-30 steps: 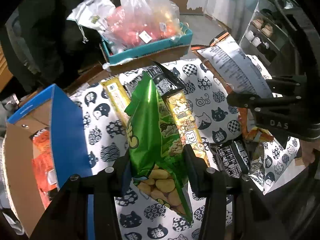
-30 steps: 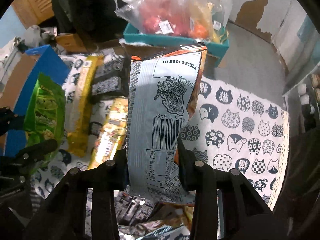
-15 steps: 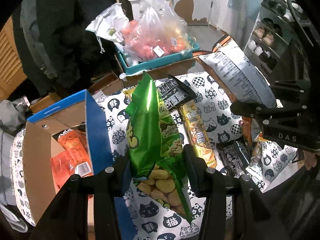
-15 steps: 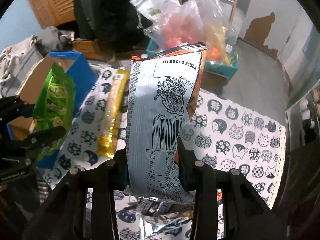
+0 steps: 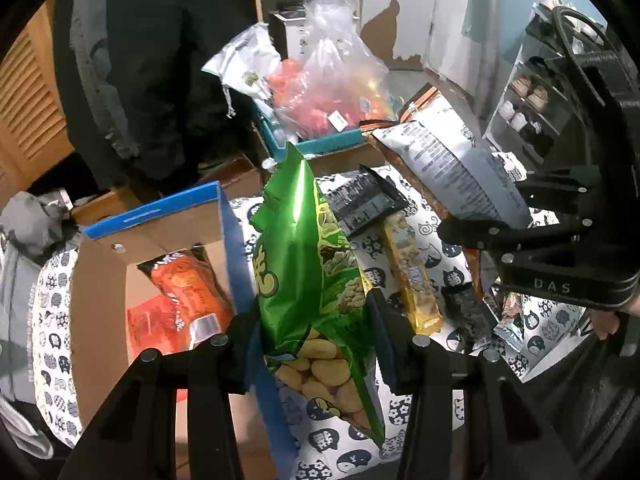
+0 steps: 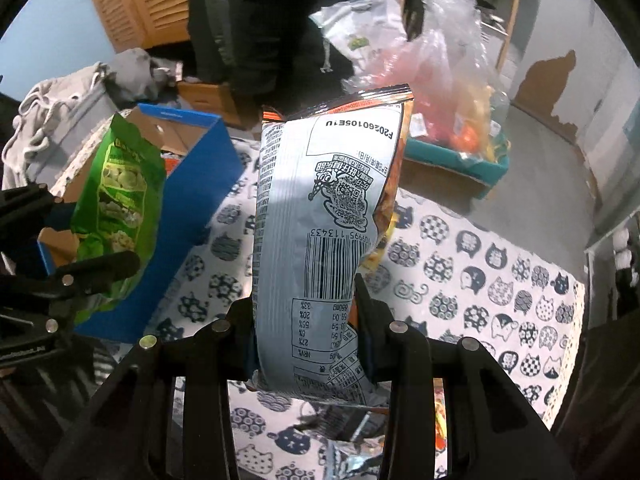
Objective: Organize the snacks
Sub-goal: 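Carry the green bag into the box and open the left tool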
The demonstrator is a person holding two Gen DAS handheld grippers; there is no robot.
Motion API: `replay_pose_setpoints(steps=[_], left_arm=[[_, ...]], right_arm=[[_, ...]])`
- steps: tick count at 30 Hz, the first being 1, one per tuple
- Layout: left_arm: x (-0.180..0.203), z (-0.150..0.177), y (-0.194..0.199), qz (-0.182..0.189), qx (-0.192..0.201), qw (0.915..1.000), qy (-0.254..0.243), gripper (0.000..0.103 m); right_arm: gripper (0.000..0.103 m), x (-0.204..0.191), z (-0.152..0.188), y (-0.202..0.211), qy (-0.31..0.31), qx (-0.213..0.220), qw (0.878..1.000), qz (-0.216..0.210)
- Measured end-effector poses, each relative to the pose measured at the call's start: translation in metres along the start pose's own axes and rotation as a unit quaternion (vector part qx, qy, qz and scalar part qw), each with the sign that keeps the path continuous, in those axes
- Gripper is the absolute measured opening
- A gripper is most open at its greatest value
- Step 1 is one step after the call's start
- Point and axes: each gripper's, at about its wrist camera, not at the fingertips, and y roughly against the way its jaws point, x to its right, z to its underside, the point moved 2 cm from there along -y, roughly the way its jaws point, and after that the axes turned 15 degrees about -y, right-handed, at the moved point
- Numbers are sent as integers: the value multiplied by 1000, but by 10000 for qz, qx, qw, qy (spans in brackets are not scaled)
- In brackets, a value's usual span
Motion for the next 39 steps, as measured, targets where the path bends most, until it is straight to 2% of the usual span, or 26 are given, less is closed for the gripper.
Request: replay_pose_setpoints(steps=[8, 23, 39], left_arm=[[-23, 14, 7, -24, 7, 9997, 246, 48], [-76, 49, 24, -327, 101, 9969, 713, 48], [-131, 92, 19, -625, -111, 9912, 1164, 48]], right_arm=[[36, -31, -9, 1, 205, 11, 9997, -161], [36, -92, -29, -12, 506, -52, 9978, -428], [36, -154, -40, -41, 679, -370, 9947, -681]])
